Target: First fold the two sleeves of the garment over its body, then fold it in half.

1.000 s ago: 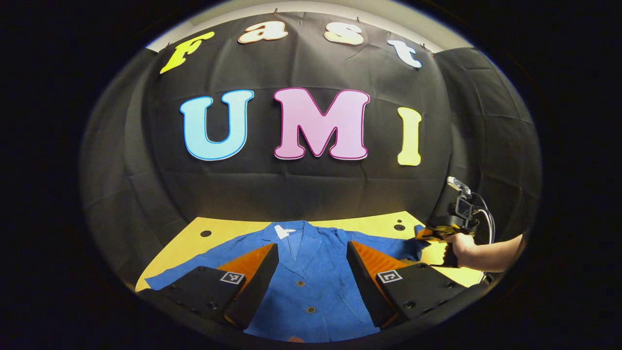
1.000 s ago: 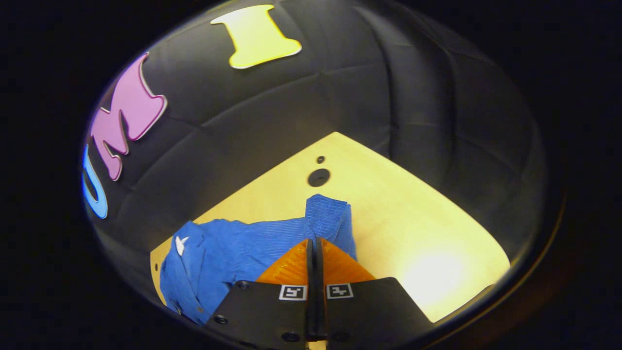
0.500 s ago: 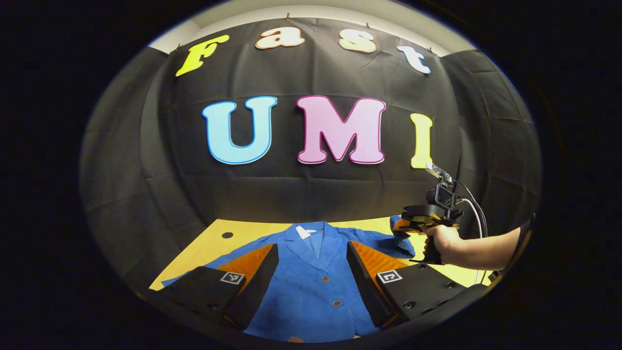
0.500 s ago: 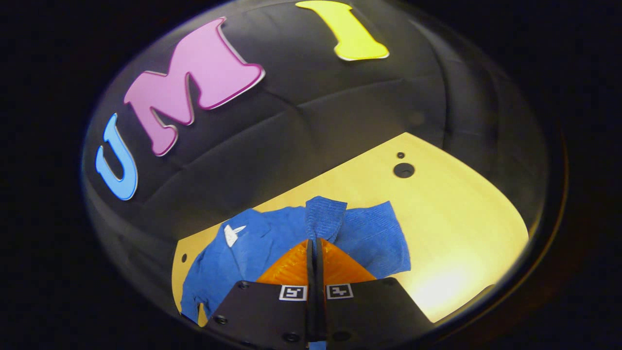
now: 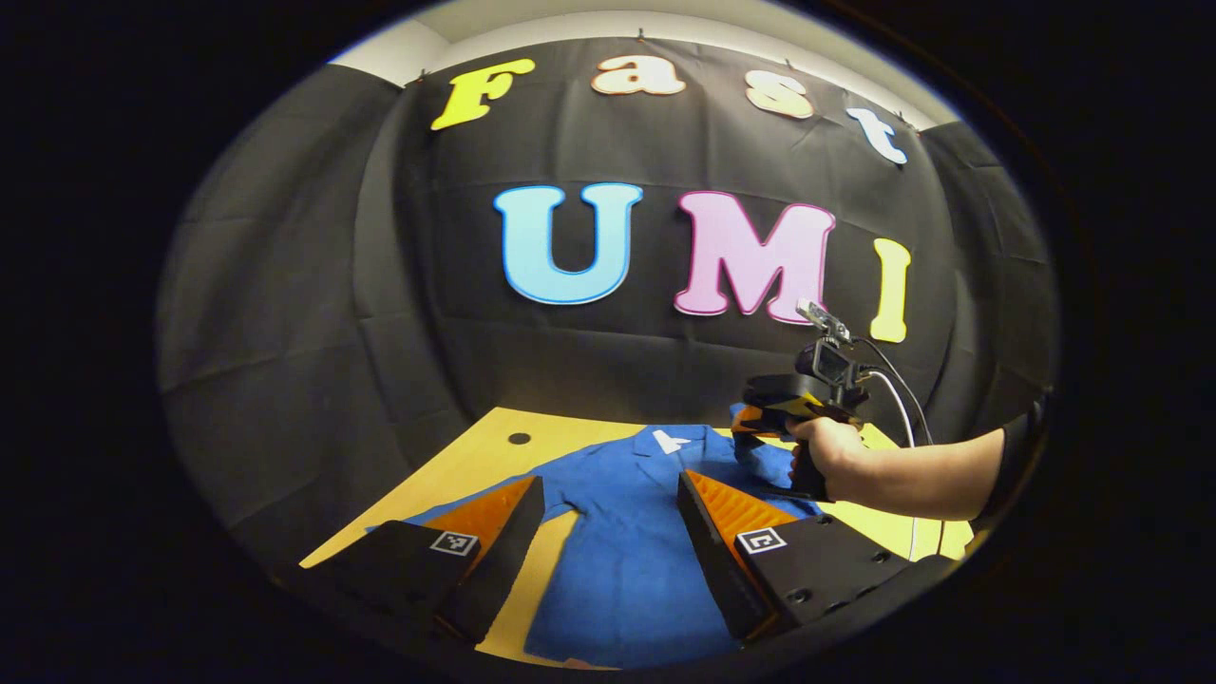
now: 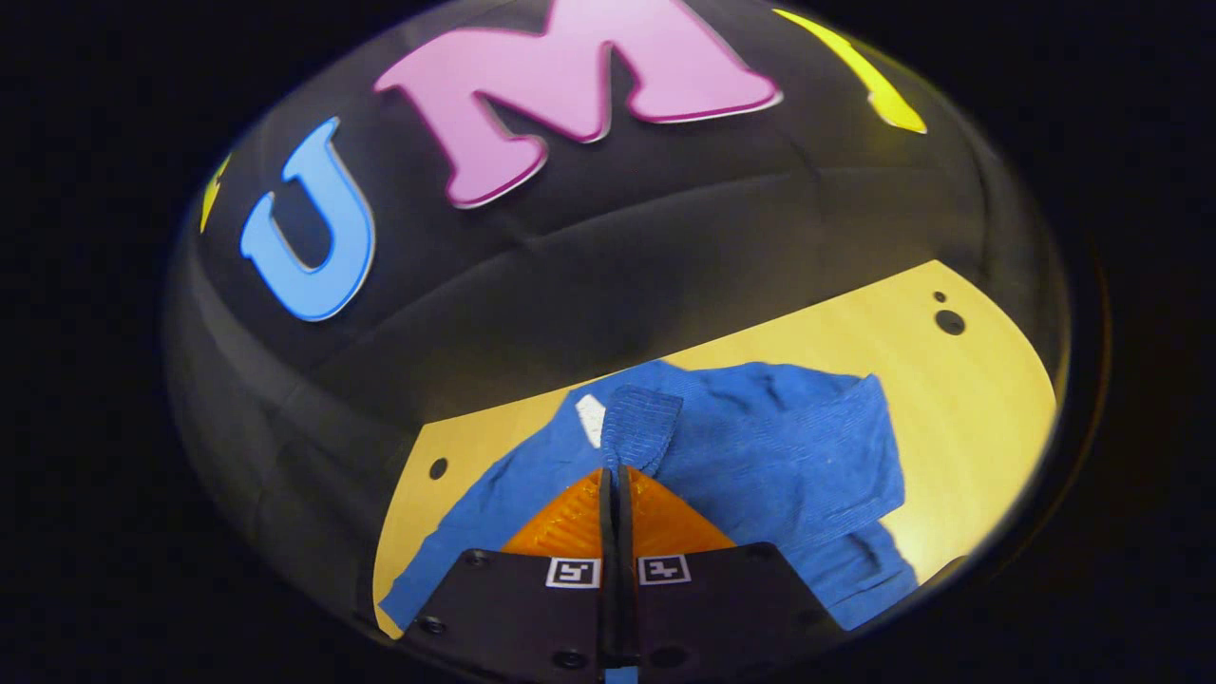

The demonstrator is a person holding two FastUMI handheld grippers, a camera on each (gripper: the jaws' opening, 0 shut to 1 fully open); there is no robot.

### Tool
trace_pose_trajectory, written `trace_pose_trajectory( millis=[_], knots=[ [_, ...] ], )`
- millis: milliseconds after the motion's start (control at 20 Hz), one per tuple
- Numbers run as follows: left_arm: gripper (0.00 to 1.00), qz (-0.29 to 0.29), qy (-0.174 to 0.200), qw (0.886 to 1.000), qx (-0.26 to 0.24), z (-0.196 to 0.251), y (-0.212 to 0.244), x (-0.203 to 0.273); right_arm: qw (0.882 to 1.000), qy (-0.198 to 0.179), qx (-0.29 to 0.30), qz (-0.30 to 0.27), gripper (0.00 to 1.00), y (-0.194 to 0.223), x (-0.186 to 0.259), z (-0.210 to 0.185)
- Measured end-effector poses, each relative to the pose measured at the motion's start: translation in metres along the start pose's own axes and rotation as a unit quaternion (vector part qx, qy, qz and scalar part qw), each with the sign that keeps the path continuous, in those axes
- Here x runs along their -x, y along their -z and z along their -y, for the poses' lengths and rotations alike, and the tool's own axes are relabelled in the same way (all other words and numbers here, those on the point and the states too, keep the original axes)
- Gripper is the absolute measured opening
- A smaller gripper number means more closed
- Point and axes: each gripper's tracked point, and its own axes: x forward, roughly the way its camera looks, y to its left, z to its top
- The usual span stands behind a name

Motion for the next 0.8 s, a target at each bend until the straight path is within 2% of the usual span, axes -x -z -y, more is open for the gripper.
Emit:
trace_pose_trajectory(
  millis=[200,500,650,700,800],
  knots=[
    [0.81,-0.006,-0.054,0.998,0.025,-0.056,0.011,0.01,0.998,-0.026,0.042,-0.029,0.01,0.043,-0.038,-0.069],
    [0.81,-0.023,-0.129,0.99,0.061,-0.129,0.038,0.021,0.995,-0.018,0.075,-0.062,0.02,0.109,-0.083,-0.115],
    [0.81,-0.034,-0.159,0.983,0.081,-0.164,0.056,0.018,0.994,-0.012,0.09,-0.058,0.94,0.116,-0.083,-0.117],
    [0.81,-0.034,-0.166,0.982,0.085,-0.172,0.062,0.016,0.993,-0.013,0.102,-0.05,0.98,0.114,-0.078,-0.118],
    [0.81,-0.038,-0.181,0.979,0.086,-0.192,0.076,0.007,0.991,-0.023,0.126,-0.023,0.98,0.104,-0.067,-0.123]
  ],
)
